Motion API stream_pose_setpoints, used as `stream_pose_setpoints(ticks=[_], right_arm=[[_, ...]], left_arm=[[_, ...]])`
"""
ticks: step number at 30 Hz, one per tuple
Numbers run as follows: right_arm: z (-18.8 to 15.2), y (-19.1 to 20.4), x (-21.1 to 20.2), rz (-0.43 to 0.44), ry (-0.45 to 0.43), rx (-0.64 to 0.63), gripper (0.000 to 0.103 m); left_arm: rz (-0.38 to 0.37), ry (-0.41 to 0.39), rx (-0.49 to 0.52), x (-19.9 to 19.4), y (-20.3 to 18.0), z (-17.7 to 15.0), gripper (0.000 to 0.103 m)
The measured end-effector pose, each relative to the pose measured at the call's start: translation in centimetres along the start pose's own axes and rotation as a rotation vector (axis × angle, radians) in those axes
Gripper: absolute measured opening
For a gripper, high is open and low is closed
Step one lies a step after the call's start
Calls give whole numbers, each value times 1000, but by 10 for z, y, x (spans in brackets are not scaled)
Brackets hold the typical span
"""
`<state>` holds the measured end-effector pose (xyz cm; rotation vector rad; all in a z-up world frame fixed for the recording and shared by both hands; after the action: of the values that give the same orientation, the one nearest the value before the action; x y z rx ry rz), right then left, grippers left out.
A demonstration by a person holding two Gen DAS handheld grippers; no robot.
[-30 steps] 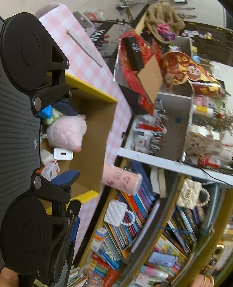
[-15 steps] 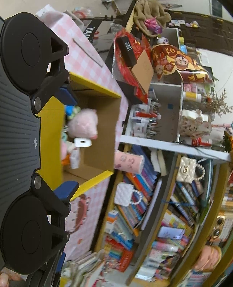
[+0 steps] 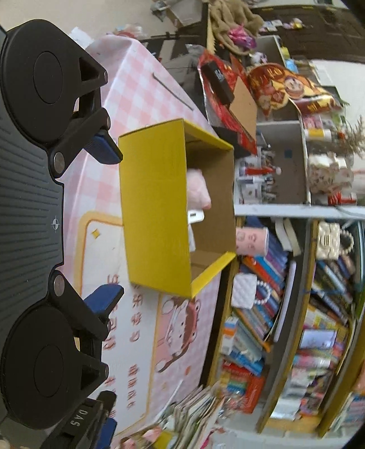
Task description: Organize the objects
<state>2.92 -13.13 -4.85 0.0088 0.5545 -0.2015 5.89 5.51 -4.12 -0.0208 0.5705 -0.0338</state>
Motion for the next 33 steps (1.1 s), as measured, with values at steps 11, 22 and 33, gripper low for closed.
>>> stream_pose_setpoints(ticks=[11,22,33], right_arm=[[-21,-37,-27,-100,9,69,78],[-23,-50,-25,-112,18,72,103],[-26,-43,-21,-91,40,55,103]], left_arm=[[-55,24,98,-14,-36,-18,101],[-34,67,145,-7,-54,-25,102],[11,71,149,-8,-52,-26,103]])
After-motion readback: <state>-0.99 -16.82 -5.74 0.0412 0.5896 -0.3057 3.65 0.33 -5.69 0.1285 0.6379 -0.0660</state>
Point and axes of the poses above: each gripper's, at about its wrist camera, not at the fingertips, and x roughly the way its jaws point, y to its left, z to its top, the point moved 8 cm from there along x, roughly the way its jaws point, and after that the axes turned 2 degrees about -y, right-handed, at the moved point
